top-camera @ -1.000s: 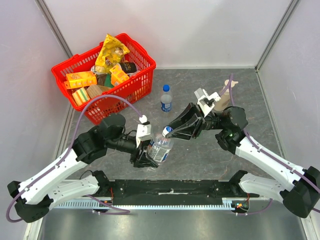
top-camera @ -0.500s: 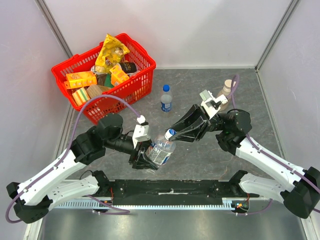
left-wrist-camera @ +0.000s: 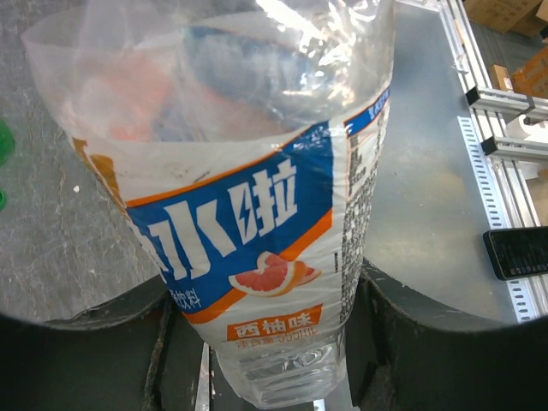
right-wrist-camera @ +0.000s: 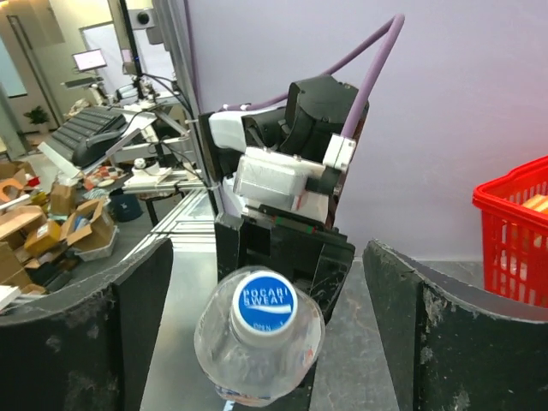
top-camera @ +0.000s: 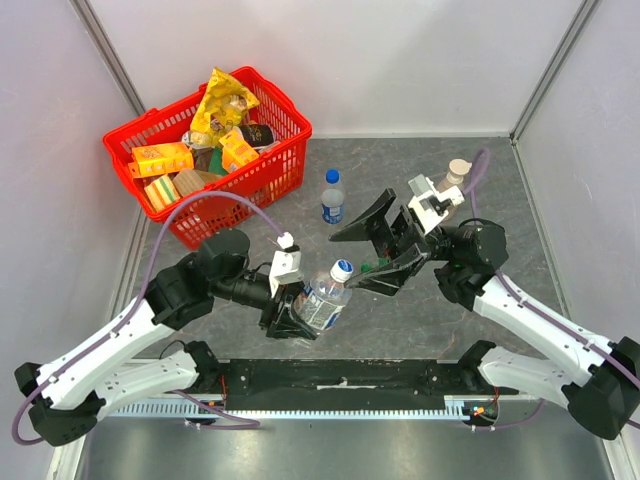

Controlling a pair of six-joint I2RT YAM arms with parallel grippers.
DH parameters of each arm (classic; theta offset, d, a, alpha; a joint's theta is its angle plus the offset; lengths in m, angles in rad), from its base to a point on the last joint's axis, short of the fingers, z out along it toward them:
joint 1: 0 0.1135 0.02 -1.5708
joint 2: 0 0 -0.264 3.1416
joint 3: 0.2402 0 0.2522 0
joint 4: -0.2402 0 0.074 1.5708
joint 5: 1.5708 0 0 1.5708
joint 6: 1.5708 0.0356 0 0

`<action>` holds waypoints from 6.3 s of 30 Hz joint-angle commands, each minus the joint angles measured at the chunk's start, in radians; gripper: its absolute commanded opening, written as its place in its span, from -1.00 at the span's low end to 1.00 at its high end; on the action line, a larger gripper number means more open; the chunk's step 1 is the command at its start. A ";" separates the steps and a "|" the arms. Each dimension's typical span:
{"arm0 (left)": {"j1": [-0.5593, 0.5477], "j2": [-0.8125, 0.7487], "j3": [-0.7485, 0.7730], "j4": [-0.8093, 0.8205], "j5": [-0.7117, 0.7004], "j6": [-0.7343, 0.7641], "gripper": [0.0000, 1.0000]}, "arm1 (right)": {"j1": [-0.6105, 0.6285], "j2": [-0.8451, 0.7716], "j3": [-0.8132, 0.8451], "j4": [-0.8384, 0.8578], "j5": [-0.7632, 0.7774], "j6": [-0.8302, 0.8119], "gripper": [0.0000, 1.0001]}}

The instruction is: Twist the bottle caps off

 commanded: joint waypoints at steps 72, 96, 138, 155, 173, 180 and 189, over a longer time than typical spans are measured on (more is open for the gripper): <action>-0.005 -0.038 -0.088 -0.004 -0.484 0.060 -0.96 | -0.003 0.112 0.032 -0.381 0.286 -0.098 -1.00; -0.005 -0.017 0.033 -0.004 0.136 0.043 -0.97 | -0.003 -0.014 -0.022 -0.071 0.070 -0.056 -1.00; -0.005 -0.184 -0.240 0.386 -1.052 -0.132 -0.96 | 0.020 0.208 -0.102 -0.594 0.392 -0.464 -1.00; 0.011 -0.095 -0.671 1.032 -1.324 -0.049 -0.96 | 0.219 0.277 -0.122 -0.748 0.723 -0.604 -1.00; 0.126 0.192 -0.742 1.222 -1.117 -0.066 -0.96 | 0.315 0.472 -0.175 -0.642 0.999 -0.529 -1.00; 0.132 0.323 -0.748 1.323 -1.120 -0.075 -0.96 | 0.319 0.503 -0.189 -0.622 1.019 -0.500 -0.97; 0.133 0.455 -0.699 1.368 -1.118 -0.135 -0.96 | 0.321 0.518 -0.218 -0.617 1.070 -0.464 -0.71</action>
